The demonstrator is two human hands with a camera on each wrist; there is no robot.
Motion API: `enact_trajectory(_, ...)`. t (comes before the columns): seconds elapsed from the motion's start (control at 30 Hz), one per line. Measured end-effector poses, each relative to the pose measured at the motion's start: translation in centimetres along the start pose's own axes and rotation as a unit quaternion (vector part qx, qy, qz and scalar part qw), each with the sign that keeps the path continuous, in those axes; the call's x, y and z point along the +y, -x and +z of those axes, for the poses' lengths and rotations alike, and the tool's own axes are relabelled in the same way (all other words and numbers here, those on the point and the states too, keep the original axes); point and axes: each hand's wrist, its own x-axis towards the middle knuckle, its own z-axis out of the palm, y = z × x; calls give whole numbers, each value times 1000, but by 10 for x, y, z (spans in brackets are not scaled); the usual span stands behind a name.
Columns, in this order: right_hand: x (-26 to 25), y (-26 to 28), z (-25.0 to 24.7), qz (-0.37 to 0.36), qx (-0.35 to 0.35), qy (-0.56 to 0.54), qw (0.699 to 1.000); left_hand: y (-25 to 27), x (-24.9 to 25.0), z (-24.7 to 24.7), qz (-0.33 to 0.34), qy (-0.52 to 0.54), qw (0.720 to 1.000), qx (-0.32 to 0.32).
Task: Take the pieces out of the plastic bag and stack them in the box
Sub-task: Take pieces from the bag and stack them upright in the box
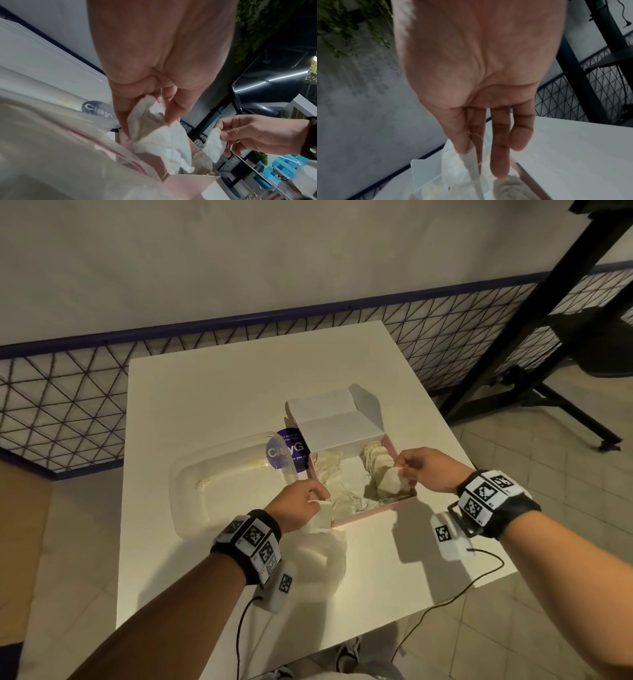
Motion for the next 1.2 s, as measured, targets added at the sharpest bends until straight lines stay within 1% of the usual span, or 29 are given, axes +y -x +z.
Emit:
enact_trajectory(0.1, 9, 1, -2, -6, -15, 62, 998, -8, -2, 4, 8, -9, 1000, -4)
enact_trajectory(0.23, 15, 1, 1, -5, -17, 79, 997, -16, -4, 6, 20, -6, 1000, 4)
enact_trajectory(0.37, 21, -2, 5, 0, -19, 128, 992, -20, -6, 8, 21, 1, 1000, 7)
enact_trajectory(0.47, 26, -4, 8, 19, 12, 141, 990, -21, -7, 9, 16, 3, 1000, 2)
enact_trajectory(0.53, 27, -5, 11, 19, 38, 162, 986, -22, -8, 9, 15, 1, 1000, 0)
enact_trajectory(0.67, 31, -4, 18, 3, 50, 204, 978, -21, -8, 8, 22, 2, 1000, 8)
enact_trajectory(0.77, 32, 2, 24, -48, 70, 213, 973, -20, -9, 9, 26, 6, 1000, 12)
enact_trajectory(0.83, 30, 4, 30, -80, 74, 248, 963, -19, -9, 9, 28, 7, 999, 14)
enact_trajectory(1.0, 25, -3, 45, -106, 105, 305, 941, -17, -10, 10, 28, 5, 1000, 11)
enact_trajectory(1.07, 22, -9, 51, -127, 105, 348, 923, -16, -12, 10, 23, 8, 1000, 12)
enact_trajectory(1.13, 19, -13, 54, -120, 82, 408, 901, -16, -13, 10, 20, 6, 1000, 13)
enact_trajectory(1.2, 20, -18, 56, -87, 54, 460, 882, -14, -14, 10, 17, 1, 1000, 13)
